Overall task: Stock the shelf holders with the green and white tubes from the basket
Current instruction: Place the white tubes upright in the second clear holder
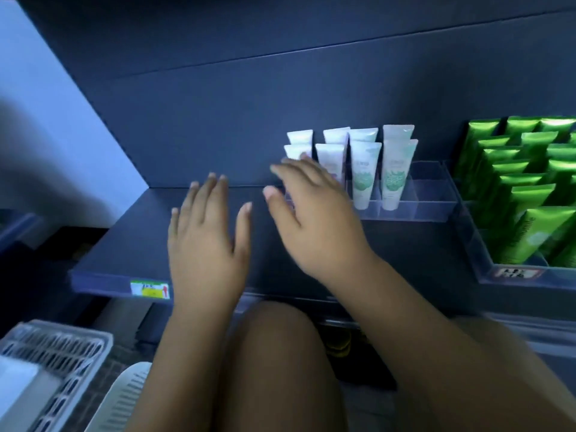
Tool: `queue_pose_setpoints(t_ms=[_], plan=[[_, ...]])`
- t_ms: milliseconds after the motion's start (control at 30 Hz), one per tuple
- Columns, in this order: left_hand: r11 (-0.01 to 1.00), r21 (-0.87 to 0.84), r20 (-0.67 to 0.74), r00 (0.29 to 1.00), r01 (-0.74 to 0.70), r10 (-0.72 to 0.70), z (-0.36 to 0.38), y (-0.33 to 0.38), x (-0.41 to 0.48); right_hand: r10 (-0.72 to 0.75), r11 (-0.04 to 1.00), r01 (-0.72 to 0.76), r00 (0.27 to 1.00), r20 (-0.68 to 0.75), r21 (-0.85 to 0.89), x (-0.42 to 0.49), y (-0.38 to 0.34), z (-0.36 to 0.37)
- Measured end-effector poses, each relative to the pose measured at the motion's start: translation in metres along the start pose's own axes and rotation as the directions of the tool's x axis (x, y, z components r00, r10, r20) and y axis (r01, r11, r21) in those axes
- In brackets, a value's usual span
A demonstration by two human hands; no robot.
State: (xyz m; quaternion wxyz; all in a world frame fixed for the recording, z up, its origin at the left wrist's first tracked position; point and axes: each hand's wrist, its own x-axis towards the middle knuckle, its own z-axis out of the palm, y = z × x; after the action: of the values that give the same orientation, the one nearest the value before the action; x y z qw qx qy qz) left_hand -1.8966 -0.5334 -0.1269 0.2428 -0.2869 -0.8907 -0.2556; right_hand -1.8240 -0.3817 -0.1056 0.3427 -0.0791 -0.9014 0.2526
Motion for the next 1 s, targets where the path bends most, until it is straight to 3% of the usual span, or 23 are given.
queue_pose_setpoints(t_ms=[200,367,467,567,700,833,933,1000], plan=[[0.947,0.196,0.026,0.964,0.254,-0.264,-0.08,-0.1,-0.129,-0.259,0.965,0.231,0.918,0.301,0.126,-0.057,-0.105,0.071],[0.816,0.35,0.002,0.871,0.459,-0.491,-0.128,-0.158,-0.224,-0.366,0.931,0.3,0.785,0.501,0.209,-0.118,-0.179,0.14],[0.737,0.396,0.035,0.793,0.548,-0.608,-0.132,-0.179,-0.277,-0.36,0.931,0.301,0.654,0.665,0.208,-0.146,-0.197,0.177],[0.688,0.396,0.1,0.716,0.608,-0.691,-0.121,-0.195,-0.317,-0.228,0.971,0.178,0.488,0.842,0.16,-0.169,-0.19,0.214],[0.627,0.283,0.214,0.589,0.726,-0.779,-0.089,-0.213,-0.354,0.089,0.987,-0.152,0.282,0.955,-0.047,-0.176,-0.171,0.245],[0.512,0.181,0.31,0.445,0.84,-0.84,-0.057,-0.221,-0.369,0.325,0.884,-0.415,0.219,0.92,-0.214,-0.172,-0.152,0.27],[0.402,0.143,0.398,0.319,0.904,-0.86,-0.029,-0.229,-0.37,0.429,0.85,-0.427,0.224,0.875,-0.308,-0.179,-0.129,0.306],[0.302,0.123,0.457,0.216,0.945,-0.863,-0.005,-0.238,-0.368,0.465,0.832,-0.422,0.174,0.868,-0.361,-0.188,-0.118,0.328]])
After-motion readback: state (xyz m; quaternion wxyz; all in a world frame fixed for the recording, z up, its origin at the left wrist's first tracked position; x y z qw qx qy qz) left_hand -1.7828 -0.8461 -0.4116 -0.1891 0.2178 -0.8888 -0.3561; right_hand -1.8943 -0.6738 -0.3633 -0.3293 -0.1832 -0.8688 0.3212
